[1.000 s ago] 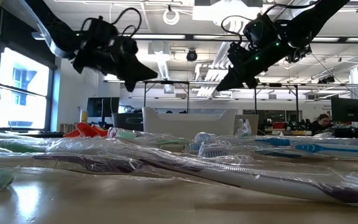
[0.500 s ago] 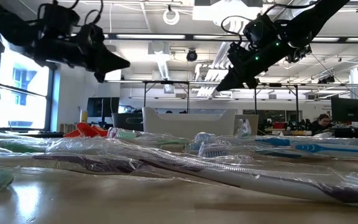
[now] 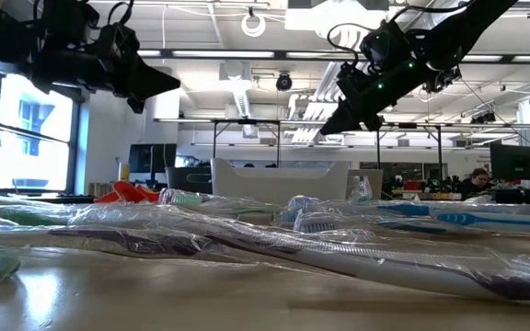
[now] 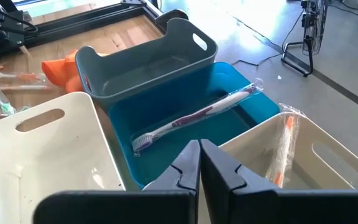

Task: Pick & Place Toothbrushes
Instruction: Put the blue toothbrush into the white bin

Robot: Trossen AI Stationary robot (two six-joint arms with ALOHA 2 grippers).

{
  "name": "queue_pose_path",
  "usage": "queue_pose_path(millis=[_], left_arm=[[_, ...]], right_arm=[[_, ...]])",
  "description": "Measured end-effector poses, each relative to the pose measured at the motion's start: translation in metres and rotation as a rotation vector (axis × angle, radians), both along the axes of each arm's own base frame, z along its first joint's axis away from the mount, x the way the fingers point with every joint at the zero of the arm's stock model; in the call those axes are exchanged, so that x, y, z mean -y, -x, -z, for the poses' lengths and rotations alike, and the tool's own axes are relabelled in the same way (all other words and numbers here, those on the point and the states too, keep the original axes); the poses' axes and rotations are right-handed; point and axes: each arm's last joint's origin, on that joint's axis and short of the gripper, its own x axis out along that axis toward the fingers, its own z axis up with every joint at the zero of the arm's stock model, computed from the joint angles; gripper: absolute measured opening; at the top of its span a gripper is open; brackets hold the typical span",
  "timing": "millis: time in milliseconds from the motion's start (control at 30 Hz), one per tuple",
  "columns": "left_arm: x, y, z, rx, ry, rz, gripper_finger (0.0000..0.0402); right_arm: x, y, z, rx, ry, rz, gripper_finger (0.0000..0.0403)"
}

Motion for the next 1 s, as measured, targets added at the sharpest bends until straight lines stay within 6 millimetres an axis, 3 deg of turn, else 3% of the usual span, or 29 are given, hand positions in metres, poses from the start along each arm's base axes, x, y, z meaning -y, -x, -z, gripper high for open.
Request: queue_pose_path(millis=[567,733,833,1000], left_arm=[[0.001,0.000,0.005,-0.043,0.038,0.031,0.0000],[0.001,0.000,0.005,-0.041,0.036,0.027,0.0000],[0.001,0.000,0.005,-0.042,0.037,0.027,0.0000],[0.001,0.000,0.010,-0.088,0.073,0.023,0.0000]], right_arm=[[0.001,-0.001,-0.003,0.028,0.026,-0.003,0.0004],[0.000,-0.002,-0.003,0.059,-0.050,0.033,0.0004],[-0.008,-0.006,-0.001,0.044,-0.064,0.022,0.0004],[-0.037,-0.021,0.002,-0.042,0.021,-0.011,0.0003]])
